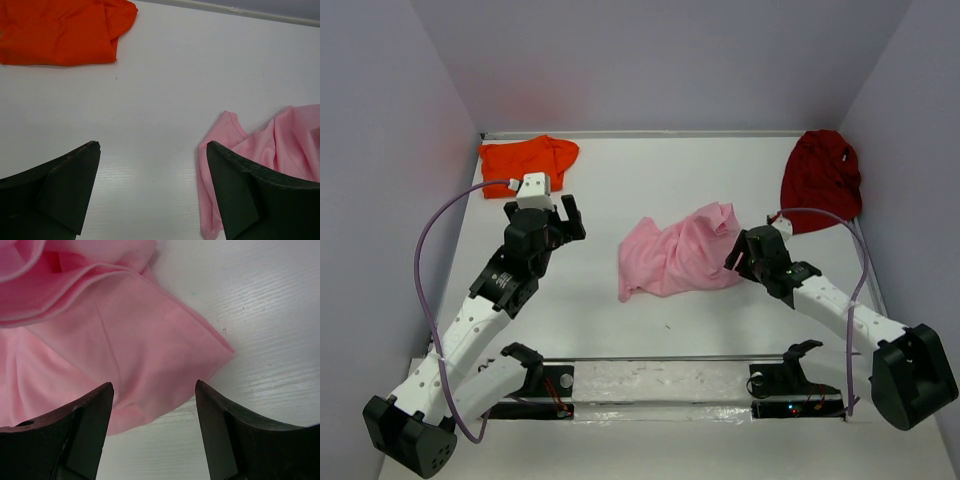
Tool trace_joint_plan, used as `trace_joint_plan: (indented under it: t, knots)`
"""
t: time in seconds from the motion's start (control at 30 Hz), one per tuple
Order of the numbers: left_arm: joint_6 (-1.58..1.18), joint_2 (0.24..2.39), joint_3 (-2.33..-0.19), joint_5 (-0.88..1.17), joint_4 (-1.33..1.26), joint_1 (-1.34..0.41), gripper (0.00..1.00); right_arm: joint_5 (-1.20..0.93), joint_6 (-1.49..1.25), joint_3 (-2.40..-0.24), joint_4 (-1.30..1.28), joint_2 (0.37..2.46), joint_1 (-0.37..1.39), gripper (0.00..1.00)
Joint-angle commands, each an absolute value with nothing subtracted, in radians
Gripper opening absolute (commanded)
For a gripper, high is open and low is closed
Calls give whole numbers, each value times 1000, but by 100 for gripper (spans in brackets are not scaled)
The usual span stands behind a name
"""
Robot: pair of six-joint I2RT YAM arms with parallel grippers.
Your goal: Fold and stack the t-shirts
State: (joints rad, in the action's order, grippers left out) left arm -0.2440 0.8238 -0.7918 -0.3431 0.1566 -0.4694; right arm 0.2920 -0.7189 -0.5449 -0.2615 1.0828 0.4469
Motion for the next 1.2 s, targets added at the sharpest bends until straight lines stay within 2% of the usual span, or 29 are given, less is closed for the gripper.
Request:
trace_joint_plan:
  t: [0.0, 0.3, 0.73, 1.17]
  knots:
    - [-239, 815, -792, -347, 127, -466, 97, 436, -729, -629, -242, 1114, 454, 72]
    - [-239, 808, -790, -347, 129, -468, 97, 549, -797, -690, -310, 1218, 454, 72]
    - [-241, 798, -792, -341, 127, -466, 97, 666, -908, -695, -440, 1224, 454, 80]
    - [-241, 792, -790, -342, 129, -468, 97, 540, -881, -768, -416, 1364, 454, 79]
